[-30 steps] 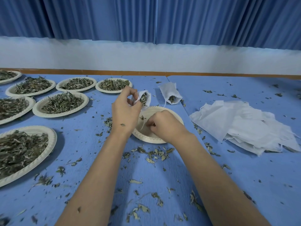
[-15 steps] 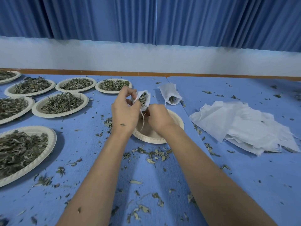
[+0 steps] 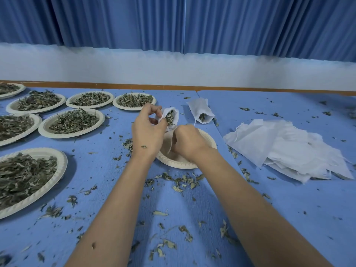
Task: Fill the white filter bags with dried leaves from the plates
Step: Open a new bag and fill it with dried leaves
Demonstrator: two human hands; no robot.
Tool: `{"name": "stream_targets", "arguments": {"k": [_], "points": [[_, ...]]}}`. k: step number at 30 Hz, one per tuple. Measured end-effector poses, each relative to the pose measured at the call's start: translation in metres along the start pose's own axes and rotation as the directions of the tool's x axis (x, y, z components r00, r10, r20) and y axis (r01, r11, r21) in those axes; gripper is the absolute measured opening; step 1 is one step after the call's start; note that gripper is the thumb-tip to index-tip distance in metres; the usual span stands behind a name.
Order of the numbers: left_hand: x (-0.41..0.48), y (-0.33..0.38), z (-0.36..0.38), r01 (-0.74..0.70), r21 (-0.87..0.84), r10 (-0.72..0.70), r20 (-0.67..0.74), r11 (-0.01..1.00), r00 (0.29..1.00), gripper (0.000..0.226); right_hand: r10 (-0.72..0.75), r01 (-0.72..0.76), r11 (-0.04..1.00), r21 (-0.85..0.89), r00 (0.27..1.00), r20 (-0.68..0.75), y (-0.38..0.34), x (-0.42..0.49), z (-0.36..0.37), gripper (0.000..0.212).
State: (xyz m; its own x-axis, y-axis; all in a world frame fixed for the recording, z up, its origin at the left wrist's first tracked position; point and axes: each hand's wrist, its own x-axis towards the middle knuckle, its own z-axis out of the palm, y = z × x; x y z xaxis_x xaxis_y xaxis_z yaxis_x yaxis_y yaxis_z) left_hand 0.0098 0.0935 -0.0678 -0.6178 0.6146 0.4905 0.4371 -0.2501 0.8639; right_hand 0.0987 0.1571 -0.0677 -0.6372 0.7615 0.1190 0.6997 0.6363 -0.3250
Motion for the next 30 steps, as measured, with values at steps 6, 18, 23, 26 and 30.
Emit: {"name": "stream_targets", "arguments": {"k": [6, 18, 23, 26, 30], "points": [[-0.003, 0.003, 0.005, -0.006, 0.011, 0.006, 0.045, 1.000, 0.999, 0.028, 0.323, -0.052, 0.495, 0.867, 0.937, -0.129, 0.021, -0.014, -0.022, 0.018], [-0.007, 0.017, 0.015, 0.011, -0.080, -0.003, 0.105, 0.997, 0.994, 0.029, 0.352, 0.035, 0.531, 0.847, 0.900, -0.257, 0.011, -0.014, -0.031, 0.020], [-0.006, 0.016, 0.012, 0.065, -0.161, -0.032, 0.196, 0.985, 0.980, 0.029, 0.381, -0.005, 0.550, 0.835, 0.892, -0.245, 0.018, -0.014, -0.027, 0.040], [-0.005, 0.014, 0.009, 0.105, -0.245, -0.041, 0.253, 0.964, 0.967, 0.026, 0.329, -0.032, 0.523, 0.852, 0.929, -0.167, 0.018, -0.014, -0.026, 0.036], [-0.005, 0.013, 0.007, 0.145, -0.316, -0.042, 0.311, 0.938, 0.949, 0.022, 0.306, -0.014, 0.588, 0.809, 0.929, -0.206, 0.016, -0.015, -0.021, 0.019]]}}
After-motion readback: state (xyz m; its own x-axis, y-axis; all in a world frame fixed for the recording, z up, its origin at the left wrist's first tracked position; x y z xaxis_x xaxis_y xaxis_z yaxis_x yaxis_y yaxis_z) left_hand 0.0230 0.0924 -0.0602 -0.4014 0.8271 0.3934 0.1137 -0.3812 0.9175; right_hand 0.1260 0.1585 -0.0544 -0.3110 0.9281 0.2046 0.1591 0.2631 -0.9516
